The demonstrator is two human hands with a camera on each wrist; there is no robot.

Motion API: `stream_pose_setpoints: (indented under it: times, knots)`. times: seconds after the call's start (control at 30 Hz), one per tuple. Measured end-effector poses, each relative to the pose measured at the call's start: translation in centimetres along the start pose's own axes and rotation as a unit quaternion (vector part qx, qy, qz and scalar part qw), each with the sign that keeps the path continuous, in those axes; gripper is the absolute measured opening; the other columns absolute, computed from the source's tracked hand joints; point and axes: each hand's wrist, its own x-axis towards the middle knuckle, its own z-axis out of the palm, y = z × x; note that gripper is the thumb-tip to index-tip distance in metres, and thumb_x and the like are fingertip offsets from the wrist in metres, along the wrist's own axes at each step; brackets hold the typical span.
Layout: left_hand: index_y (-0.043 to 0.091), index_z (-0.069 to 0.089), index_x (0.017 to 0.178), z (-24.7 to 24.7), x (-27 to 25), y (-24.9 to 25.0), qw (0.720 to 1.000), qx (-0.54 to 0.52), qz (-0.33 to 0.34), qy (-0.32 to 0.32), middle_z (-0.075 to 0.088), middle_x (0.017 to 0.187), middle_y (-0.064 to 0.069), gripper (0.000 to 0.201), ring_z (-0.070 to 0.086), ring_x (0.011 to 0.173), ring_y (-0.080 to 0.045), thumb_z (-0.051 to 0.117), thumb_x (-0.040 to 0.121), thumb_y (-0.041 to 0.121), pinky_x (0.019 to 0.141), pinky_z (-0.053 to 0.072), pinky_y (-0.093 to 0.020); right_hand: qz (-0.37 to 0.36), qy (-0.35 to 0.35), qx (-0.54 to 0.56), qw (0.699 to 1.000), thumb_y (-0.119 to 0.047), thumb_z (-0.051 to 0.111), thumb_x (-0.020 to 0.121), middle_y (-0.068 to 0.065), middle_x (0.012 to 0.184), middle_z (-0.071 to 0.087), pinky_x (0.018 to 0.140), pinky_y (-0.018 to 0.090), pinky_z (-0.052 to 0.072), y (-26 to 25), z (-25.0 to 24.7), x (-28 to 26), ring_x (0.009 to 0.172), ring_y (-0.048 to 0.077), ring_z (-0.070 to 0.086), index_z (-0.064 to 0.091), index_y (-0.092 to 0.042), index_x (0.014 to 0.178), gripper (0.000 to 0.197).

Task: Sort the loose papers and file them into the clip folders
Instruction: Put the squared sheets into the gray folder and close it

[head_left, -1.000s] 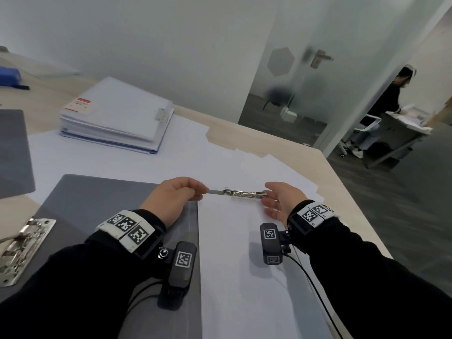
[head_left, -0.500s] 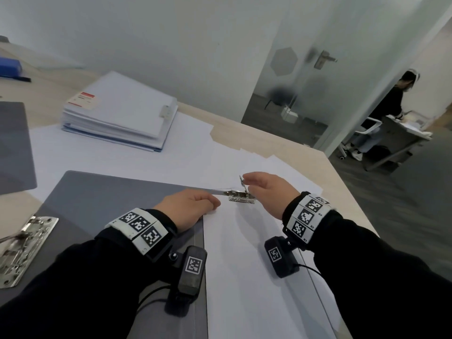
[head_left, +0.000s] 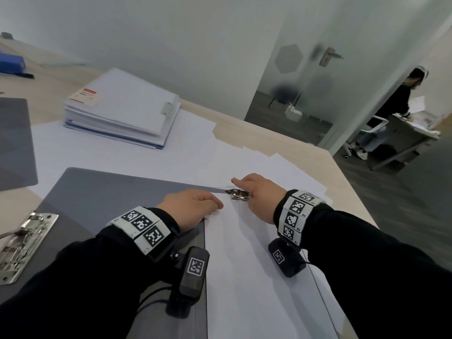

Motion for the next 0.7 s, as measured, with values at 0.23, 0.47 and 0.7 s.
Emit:
stream_pose_setpoints:
  times: [0.23,0.47,0.7]
  knots:
    - [0.056,0.070,0.083,0.1,0.0,0.1,1.000,-0.005,-0.002,0.012,0.070,0.094,0.031,0.029,0.061,0.104,0.000,0.047,0.066,0.053,0.105,0.044,-0.030,-0.033,-0.047,-0.127,0.990,-0.004,0.036,0.086,-0.006,0.136,0.042,0.100,0.038,0.043,-1.6,-0.3,0.3,0.123,0.023,0.043,0.039,-0.032,0.143,0.063]
    - [0.056,0.070,0.084,0.1,0.2,-0.1,1.000,-0.017,0.000,0.009,0.070,0.093,0.031,0.028,0.062,0.105,-0.002,0.048,0.066,0.055,0.106,0.044,-0.032,-0.024,-0.054,-0.139,0.988,-0.006,0.040,0.083,-0.006,0.127,0.044,0.093,0.041,0.048,-2.1,0.1,0.6,0.113,0.024,0.048,0.051,-0.030,0.132,0.055]
    - [0.054,0.072,0.084,0.1,0.5,-0.1,1.000,-0.026,0.008,0.015,0.071,0.095,0.027,0.029,0.063,0.104,-0.002,0.049,0.066,0.056,0.104,0.045,-0.032,-0.026,-0.056,-0.138,0.988,-0.008,0.040,0.085,-0.007,0.130,0.040,0.097,0.041,0.044,-1.8,0.2,0.8,0.119,0.023,0.041,0.048,-0.034,0.137,0.059]
